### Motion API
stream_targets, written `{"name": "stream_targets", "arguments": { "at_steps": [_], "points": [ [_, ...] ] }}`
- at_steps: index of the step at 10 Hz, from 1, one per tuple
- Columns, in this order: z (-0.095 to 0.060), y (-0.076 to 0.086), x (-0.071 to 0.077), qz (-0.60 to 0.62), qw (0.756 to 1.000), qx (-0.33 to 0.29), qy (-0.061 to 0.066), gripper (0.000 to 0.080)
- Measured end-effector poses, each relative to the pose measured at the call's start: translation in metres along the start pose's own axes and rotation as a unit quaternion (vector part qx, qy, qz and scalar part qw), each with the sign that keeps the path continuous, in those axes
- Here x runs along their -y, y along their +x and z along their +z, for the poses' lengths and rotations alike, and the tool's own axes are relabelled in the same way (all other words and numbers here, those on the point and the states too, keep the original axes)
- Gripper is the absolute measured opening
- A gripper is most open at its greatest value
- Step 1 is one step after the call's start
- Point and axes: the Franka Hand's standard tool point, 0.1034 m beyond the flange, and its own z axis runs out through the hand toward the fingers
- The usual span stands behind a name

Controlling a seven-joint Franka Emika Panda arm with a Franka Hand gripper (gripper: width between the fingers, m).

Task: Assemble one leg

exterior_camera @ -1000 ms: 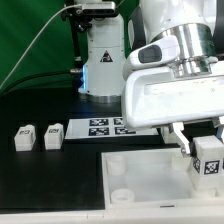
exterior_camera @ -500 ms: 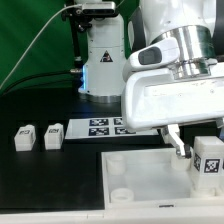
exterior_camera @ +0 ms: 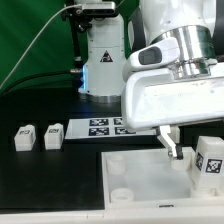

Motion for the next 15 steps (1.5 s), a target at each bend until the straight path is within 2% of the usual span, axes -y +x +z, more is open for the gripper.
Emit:
{"name": "stream_targets", "arguments": {
  "at_steps": [5, 6, 7, 9, 15],
  "points": [
    [0.0003, -0.0005, -0.0001, -0.003, 1.000, 0.002, 0.000, 0.0649],
    [0.0020, -0.0006, -0.0015, 0.000, 1.000, 0.026, 0.002, 0.0649],
    [0.0016, 0.0079, -0.0053, 0.002, 1.000, 0.030, 0.000, 0.0649],
    [0.0029, 0.0061, -0.0047, 0.005, 0.994, 0.109, 0.009, 0.0649],
    [0.0029, 0.0061, -0.0047, 0.005, 0.994, 0.109, 0.009, 0.0649]
  ]
}}
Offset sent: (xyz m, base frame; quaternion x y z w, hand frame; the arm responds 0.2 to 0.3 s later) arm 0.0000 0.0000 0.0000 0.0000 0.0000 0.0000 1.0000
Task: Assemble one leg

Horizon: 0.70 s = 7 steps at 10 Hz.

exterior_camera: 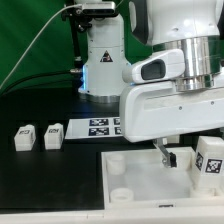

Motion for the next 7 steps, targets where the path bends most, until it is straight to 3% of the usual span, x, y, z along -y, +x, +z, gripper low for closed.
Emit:
{"name": "stream_targets", "arguments": {
  "at_steps": [4, 5, 6, 7],
  "points": [
    [0.000, 0.000, 0.000, 0.000, 1.000, 0.000, 0.000, 0.0649],
    [0.010, -0.027, 0.002, 0.001, 0.998, 0.066, 0.006, 0.0649],
    [0.010, -0.034, 0.004, 0.005, 0.995, 0.104, 0.009, 0.0649],
    [0.010, -0.034, 0.004, 0.005, 0.995, 0.104, 0.009, 0.0649]
  ]
}}
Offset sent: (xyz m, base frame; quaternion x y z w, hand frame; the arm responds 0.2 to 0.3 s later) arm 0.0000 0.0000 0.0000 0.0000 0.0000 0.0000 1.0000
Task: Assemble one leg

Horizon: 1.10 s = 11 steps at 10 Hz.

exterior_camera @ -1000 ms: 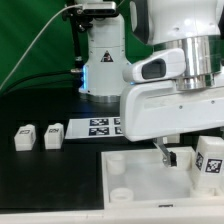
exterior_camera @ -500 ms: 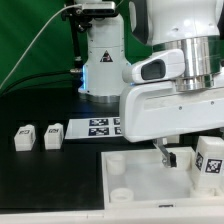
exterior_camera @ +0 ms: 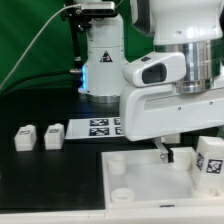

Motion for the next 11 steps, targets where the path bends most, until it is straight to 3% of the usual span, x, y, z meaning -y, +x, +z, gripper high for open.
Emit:
{"name": "stream_targets", "arguments": {
  "at_steps": [9, 10, 11],
  "points": [
    [0.000, 0.000, 0.000, 0.000, 1.000, 0.000, 0.000, 0.0649],
    [0.002, -0.016, 0.002, 0.001, 0.999, 0.047, 0.004, 0.0649],
    [-0.010, -0.007, 0.003, 0.002, 0.998, 0.060, 0.006, 0.0649]
  ]
}}
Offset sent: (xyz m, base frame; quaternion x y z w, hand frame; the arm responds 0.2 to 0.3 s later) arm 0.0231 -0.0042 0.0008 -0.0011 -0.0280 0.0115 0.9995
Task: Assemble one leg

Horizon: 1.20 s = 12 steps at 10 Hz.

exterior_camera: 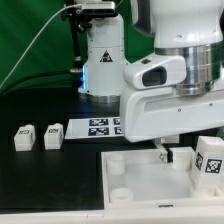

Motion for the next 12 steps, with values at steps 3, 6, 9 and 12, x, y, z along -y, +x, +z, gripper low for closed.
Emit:
{"name": "stream_targets", "arguments": {
  "at_steps": [3, 6, 9, 12],
  "points": [
    [-0.026, 0.027, 0.003, -0.002, 1.000, -0.001, 0.004, 0.0649],
    [-0.021, 0.039, 0.003, -0.003, 1.000, -0.005, 0.004, 0.0649],
    [-0.016, 0.052, 0.004, -0.005, 1.000, -0.011, 0.006, 0.0649],
    [-0.015, 0.051, 0.004, -0.005, 1.000, -0.011, 0.006, 0.0539]
  ]
}}
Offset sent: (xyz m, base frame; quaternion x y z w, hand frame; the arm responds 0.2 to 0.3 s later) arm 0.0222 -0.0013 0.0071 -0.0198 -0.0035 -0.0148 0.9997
